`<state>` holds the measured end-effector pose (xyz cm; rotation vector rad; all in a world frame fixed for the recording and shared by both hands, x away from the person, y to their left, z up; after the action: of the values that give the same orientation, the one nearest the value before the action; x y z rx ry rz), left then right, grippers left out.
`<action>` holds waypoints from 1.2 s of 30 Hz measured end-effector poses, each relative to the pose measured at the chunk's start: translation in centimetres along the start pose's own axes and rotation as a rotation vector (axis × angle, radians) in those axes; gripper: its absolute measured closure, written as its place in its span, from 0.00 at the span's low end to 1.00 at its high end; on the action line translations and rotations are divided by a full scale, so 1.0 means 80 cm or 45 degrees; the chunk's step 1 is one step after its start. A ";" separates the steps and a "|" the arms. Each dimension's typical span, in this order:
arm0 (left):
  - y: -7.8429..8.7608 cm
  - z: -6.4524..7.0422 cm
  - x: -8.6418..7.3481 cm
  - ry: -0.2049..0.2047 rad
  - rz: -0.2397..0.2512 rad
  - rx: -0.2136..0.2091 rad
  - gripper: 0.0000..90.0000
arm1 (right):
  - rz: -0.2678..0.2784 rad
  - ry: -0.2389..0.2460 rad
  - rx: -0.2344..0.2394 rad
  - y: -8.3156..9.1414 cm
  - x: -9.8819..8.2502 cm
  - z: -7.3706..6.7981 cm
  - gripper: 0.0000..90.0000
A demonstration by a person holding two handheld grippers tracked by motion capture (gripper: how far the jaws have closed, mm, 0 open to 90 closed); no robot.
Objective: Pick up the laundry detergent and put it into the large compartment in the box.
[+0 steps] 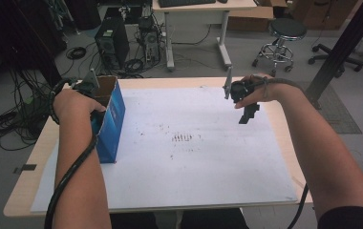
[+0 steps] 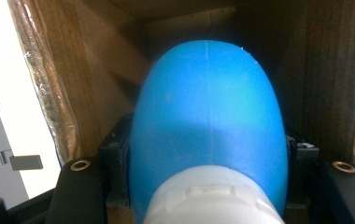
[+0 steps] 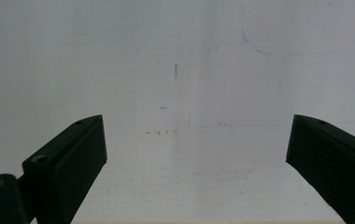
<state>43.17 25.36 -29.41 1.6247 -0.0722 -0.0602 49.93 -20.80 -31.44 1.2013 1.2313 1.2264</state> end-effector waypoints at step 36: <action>0.019 0.003 -0.007 0.025 0.018 0.032 0.31 | 0.017 -0.003 -0.009 0.002 -0.005 -0.005 0.05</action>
<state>42.56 25.06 -27.93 1.6492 -0.0693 -0.0324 49.50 -21.19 -31.30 1.2079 1.2179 1.2377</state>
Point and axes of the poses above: each handheld gripper's, and its own axes: y roughly backward along the jaws, x roughly out of its top, z roughly to its right, the point moved 1 cm from there along -y, roughly forward along the jaws, and after that the axes turned 4 degrees about -z, right-handed, at the moved point
